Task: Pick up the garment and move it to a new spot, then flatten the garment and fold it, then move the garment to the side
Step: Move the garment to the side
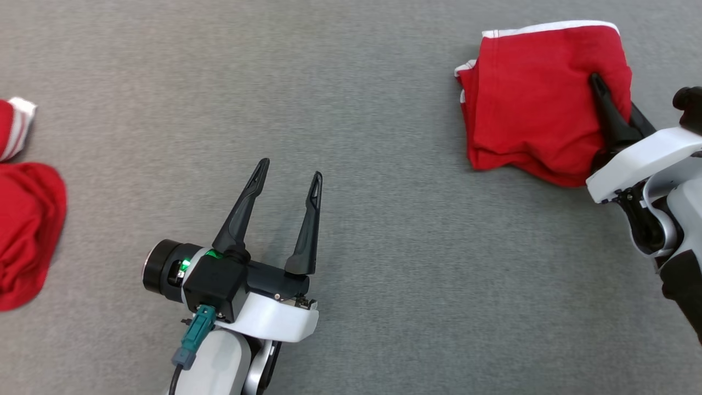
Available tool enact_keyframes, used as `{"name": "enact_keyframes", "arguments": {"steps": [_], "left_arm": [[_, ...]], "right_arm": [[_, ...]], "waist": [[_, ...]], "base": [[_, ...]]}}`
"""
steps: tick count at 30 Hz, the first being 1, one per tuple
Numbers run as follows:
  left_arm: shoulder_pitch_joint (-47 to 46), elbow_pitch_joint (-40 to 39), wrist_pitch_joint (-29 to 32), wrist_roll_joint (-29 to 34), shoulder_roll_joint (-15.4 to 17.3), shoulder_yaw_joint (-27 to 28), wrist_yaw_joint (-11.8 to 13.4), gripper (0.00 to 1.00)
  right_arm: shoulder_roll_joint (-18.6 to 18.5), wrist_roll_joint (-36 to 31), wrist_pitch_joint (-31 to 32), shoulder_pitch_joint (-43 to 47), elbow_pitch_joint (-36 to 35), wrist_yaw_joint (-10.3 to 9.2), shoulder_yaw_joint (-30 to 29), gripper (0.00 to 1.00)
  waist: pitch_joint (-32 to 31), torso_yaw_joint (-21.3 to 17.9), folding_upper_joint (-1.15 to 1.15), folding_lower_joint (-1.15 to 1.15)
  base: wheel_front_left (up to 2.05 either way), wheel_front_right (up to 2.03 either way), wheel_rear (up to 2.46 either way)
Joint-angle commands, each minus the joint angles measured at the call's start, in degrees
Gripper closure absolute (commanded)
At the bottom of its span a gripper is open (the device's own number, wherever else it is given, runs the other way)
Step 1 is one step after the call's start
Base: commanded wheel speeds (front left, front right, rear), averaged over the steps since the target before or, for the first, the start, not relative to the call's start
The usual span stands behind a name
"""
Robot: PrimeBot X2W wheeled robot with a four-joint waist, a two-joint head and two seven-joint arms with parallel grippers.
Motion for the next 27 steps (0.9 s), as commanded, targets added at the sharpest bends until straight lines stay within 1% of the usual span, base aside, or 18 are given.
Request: {"name": "enact_keyframes", "arguments": {"steps": [1,2,3,10,17,21,27], "left_arm": [[-1.0,0.0,-0.2,0.6,0.2,0.3,-0.5,0.00],[-1.4,0.1,-0.2,1.5,0.2,0.4,-1.0,0.00],[-1.4,0.1,-0.2,1.5,0.2,0.4,-1.0,0.00],[-2.5,0.3,-0.2,3.9,0.9,1.3,-2.7,0.00],[-3.5,0.5,-0.2,5.3,1.5,1.5,-4.0,0.00],[-4.3,0.1,-0.2,5.8,1.6,1.1,-4.6,0.00],[-6.1,-1.0,-0.2,6.2,2.2,0.5,-6.1,0.00]], "right_arm": [[0.3,-0.5,-0.3,1.1,-0.4,0.09,-0.7,1.00],[1.0,-1.4,-0.4,1.6,-0.7,0.07,-2.4,1.00],[1.0,-1.4,-0.4,1.6,-0.7,0.07,-2.4,1.00],[4.2,-3.3,-0.4,3.8,-1.8,0.06,-6.1,1.00],[5.6,-4.3,-0.4,4.6,-2.0,0.06,-8.2,1.00],[4.2,-6.3,-0.4,3.3,-1.2,0.06,-7.0,1.00],[0.1,-12.6,-0.4,-1.7,1.6,0.06,-1.9,1.00]], "waist": [[0.7,-2.0,0.00,0.00],[1.0,-3.8,0.00,0.00],[1.0,-3.8,0.00,0.00],[2.1,-10.3,0.00,0.00],[3.5,-15.3,0.00,0.00],[4.9,-16.6,0.00,0.00],[8.1,-16.6,0.00,0.00]], "base": [[0.00,0.00,0.00],[0.00,0.00,0.00],[0.00,0.00,0.00],[0.00,0.00,0.00],[0.00,0.00,0.00],[0.00,0.00,0.00],[0.00,0.00,0.00]]}}
